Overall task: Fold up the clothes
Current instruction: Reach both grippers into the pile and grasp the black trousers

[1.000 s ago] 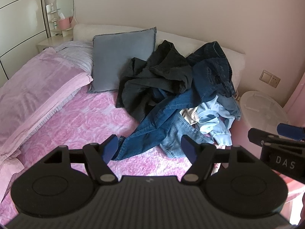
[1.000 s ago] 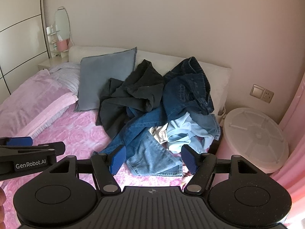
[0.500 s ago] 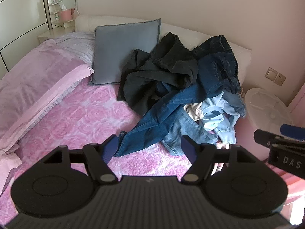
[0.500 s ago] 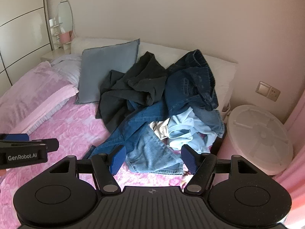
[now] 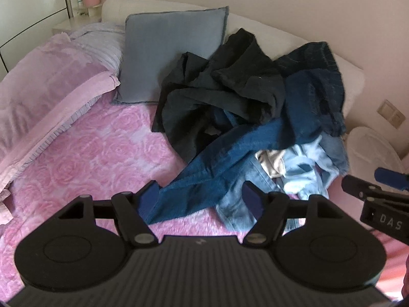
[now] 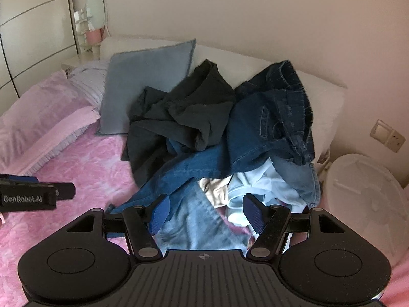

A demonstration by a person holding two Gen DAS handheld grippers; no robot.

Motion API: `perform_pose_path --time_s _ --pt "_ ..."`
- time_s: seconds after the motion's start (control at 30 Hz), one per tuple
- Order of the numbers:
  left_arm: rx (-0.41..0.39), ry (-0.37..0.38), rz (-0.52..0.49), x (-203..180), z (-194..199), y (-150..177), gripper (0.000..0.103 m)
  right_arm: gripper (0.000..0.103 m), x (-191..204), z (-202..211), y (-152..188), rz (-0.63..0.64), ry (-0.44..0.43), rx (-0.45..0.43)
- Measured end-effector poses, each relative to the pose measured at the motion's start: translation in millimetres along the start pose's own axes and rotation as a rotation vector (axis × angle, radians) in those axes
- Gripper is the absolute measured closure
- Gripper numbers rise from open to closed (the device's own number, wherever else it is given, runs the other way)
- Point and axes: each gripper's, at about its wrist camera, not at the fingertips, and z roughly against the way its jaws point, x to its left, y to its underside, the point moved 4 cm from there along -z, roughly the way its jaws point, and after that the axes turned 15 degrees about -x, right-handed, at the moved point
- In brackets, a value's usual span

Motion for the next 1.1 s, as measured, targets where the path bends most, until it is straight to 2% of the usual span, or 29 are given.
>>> perform_pose_path --time_s 0.27,0.63,0.93,1.07,1.1 --pt "0.017 -0.054 0.080 4 -79 -36 0.037 0.036 -27 -84 -30 0.051 -0.031 0.001" --pt "0.095 -0.098 0.158 13 -179 -53 0.037 0.036 -28 -200 -51 0.139 -0.097 0.037" --pt "0.126 -0.108 0.218 26 -254 -61 0.037 0.036 -15 -282 -36 0.236 -0.120 0.078" --pt "0.131 -0.120 0.234 31 -276 -61 0.037 0.036 -8 -314 -23 0.306 -0.100 0.063" --pt "0.135 -0.122 0.239 33 -280 -60 0.037 0.055 -8 -318 -22 0.321 -0.100 0.048"
